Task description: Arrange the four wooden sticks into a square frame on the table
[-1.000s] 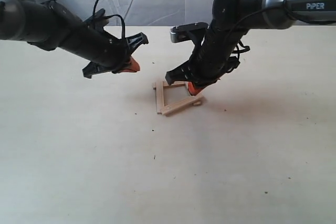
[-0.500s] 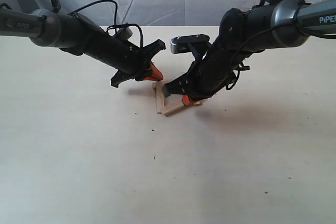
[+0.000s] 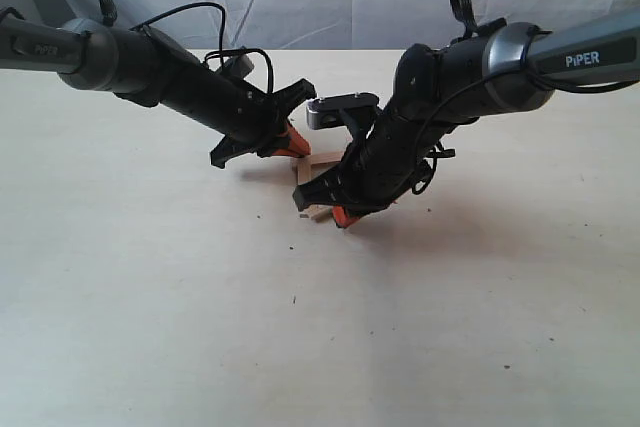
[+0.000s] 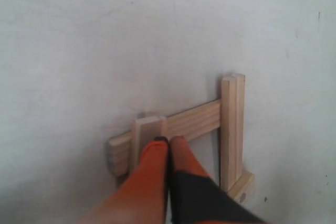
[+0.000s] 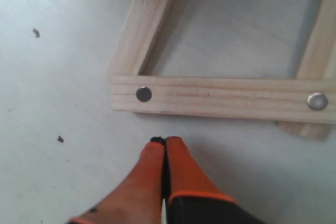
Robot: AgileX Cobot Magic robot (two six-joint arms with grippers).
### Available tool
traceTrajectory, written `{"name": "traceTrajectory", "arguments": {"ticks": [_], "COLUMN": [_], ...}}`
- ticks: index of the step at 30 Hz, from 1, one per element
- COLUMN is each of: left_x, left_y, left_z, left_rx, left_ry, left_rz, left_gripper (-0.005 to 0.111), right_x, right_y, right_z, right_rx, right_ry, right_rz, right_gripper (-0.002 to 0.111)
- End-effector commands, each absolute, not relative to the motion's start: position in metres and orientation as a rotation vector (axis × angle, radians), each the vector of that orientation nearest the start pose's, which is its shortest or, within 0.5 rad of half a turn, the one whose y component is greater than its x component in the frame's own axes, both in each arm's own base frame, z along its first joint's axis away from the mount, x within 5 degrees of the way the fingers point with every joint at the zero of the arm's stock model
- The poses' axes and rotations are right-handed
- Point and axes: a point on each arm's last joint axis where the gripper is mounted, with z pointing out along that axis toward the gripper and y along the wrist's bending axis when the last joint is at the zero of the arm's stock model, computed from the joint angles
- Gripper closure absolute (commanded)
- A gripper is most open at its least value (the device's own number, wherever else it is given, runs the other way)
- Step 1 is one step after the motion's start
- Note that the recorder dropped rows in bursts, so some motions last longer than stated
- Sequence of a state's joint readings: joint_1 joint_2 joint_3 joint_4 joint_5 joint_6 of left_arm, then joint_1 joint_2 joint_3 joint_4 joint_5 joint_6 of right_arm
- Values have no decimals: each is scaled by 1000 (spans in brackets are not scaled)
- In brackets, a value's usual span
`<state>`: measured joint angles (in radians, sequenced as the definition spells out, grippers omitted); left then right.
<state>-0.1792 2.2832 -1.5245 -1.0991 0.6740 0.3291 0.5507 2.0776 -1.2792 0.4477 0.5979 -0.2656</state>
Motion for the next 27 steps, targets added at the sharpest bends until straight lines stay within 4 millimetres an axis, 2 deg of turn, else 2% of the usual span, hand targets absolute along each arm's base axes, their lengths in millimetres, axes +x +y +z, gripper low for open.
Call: {"name": "traceTrajectory", "arguments": {"ticks": [1,8,20,27], "left_x": [448,448,449,449], "left_y": [-134,-134,-132,-132], "left_z": [110,110,109,109], "left_rx": [-407,-407,-416,-409], "left_ry": [2656,2651,2653,2655], "left_rz": [-1053,-1039,-1017,-1008], "left_gripper": [107,107,107,107], "right_x": [335,343,348,344], "right_y": [231,233,233,230], "right_z": [126,133,111,107], "right_rx": [-678,-645,-626,-738], "right_ry": [2775,2700,2694,2732], "right_rz": [492,482,452,399], "right_gripper": [109,109,109,109]}}
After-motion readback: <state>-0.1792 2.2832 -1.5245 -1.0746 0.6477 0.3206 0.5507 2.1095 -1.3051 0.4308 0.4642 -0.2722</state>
